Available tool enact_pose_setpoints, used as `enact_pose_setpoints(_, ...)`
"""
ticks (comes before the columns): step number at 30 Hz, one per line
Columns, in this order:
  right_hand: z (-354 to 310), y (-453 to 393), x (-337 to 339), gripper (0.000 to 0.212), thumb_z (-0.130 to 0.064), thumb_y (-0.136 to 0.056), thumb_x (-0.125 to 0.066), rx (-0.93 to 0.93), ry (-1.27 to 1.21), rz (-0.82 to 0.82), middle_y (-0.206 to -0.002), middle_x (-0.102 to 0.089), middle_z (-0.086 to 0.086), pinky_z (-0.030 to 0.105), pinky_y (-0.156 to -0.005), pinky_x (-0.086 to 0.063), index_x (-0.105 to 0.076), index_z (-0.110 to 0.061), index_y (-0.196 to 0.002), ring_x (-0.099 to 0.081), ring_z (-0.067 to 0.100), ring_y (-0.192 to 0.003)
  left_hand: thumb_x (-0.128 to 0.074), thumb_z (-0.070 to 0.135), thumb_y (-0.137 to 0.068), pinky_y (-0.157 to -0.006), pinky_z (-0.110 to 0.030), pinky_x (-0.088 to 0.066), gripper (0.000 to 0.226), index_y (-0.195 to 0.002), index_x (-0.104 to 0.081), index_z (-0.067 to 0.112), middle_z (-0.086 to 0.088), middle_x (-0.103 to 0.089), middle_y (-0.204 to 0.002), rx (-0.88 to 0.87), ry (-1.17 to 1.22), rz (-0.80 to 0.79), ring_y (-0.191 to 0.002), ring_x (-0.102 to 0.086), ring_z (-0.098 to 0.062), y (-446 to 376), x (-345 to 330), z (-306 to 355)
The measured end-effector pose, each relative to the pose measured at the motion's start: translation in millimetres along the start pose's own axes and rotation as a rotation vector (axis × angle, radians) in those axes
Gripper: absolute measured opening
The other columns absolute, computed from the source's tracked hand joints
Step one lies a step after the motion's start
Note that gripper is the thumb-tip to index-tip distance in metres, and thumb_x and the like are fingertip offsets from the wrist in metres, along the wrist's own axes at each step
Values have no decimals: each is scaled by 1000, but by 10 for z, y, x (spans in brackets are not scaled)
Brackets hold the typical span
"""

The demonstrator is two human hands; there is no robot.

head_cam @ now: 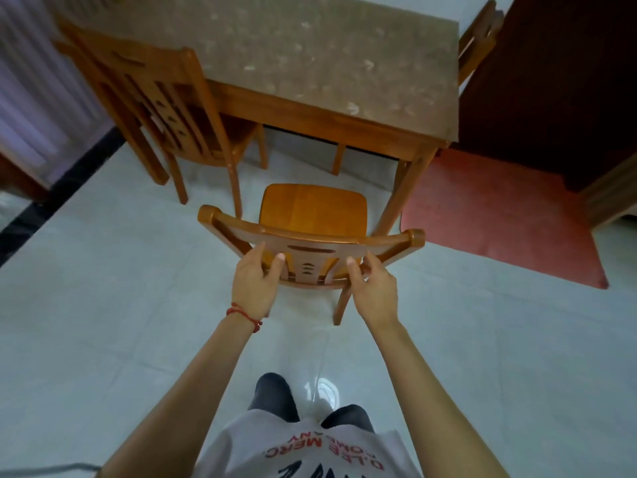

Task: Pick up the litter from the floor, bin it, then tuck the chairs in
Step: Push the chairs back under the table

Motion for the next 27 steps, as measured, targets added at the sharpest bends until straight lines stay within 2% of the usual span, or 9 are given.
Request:
enact_pose_setpoints(3, -33, -94, 11, 38, -41, -92, -47, -127, -212, 10, -97, -67, 5, 28, -81, -44, -59, -9, -110, -61, 22, -97, -42, 33, -94, -89, -28, -35, 44, -127, -48, 5, -15, -58, -119, 111, 156, 15, -116, -50, -32, -87, 73, 90)
enact_pose_setpoints(5, -41, -145, 11, 34, -38, -92, -49, -204, -322, 10, -86, -63, -2, 24, -78, -40, -61, -7, -100, -60, 16, -88, -40, 36, -94, -89, -30, -36, 45, -129, -46, 8, -13, -59, -120, 151, 224, 15, -116, -50, -32, -155, 71, 123)
enact_pose_setpoints(8, -6, -224, -54, 34, -38, -90, -52, -276, -401, 29, -71, -62, -2, 23, -67, -44, -63, -7, -85, -59, 13, -73, -44, 37, -92, -83, -30, -37, 43, -120, -52, 5, -15, -63, -113, 241, 322, 108, -106, -55, -30, -266, 92, 30)
enact_pose_setpoints(11, 21, -265, -99, 34, -39, -90, -53, -310, -443, 73, -79, -65, 3, 15, -59, -39, -64, -7, -89, -60, 16, -77, -51, 35, -90, -86, -34, -41, 40, -110, -58, 1, -17, -64, -108, 324, 379, 190, -103, -57, -32, -311, 125, -81)
enact_pose_setpoints(14, 36, -329, -111, 32, -39, -89, -54, -332, -452, 107, -78, -64, 2, 18, -62, -42, -63, -9, -87, -61, 19, -79, -54, 35, -88, -82, -32, -40, 39, -97, -62, -2, -19, -66, -99, 372, 373, 149, -97, -59, -33, -406, 80, -121)
enact_pose_setpoints(16, 66, -371, -129, 33, -40, -89, -54, -348, -433, 113, -74, -64, 1, 25, -69, -45, -62, -9, -85, -62, 20, -79, -58, 34, -86, -86, -34, -43, 38, -97, -62, -2, -19, -67, -99, 391, 384, 134, -97, -60, -33, -462, 46, -129)
enact_pose_setpoints(20, 152, -443, -200, 37, -41, -87, -56, -380, -407, 117, -84, -70, 10, 35, -80, -52, -66, -5, -88, -66, 24, -82, -63, 30, -83, -83, -33, -43, 38, -98, -62, -5, -19, -67, -100, 400, 392, 135, -96, -61, -33, -504, 20, -145)
enact_pose_setpoints(24, 181, -487, -221, 33, -37, -87, -58, -384, -425, 128, -81, -70, 9, 33, -78, -53, -66, -6, -84, -67, 22, -78, -66, 29, -81, -89, -37, -45, 39, -97, -63, -7, -21, -67, -101, 402, 410, 157, -97, -61, -33, -521, 42, -160)
enact_pose_setpoints(27, 146, -531, -207, 31, -35, -87, -58, -359, -419, 148, -75, -67, 7, 26, -71, -51, -66, -6, -81, -64, 19, -71, -67, 27, -81, -90, -38, -45, 37, -93, -63, -8, -22, -67, -99, 393, 427, 174, -97, -62, -34, -565, 55, -136)
Point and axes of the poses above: each hand's wrist, its own y-axis away from the middle knuckle, its own x-axis out of the back of the hand, z = x × y, the point moved 8 cm from there along -y, towards the middle knuckle
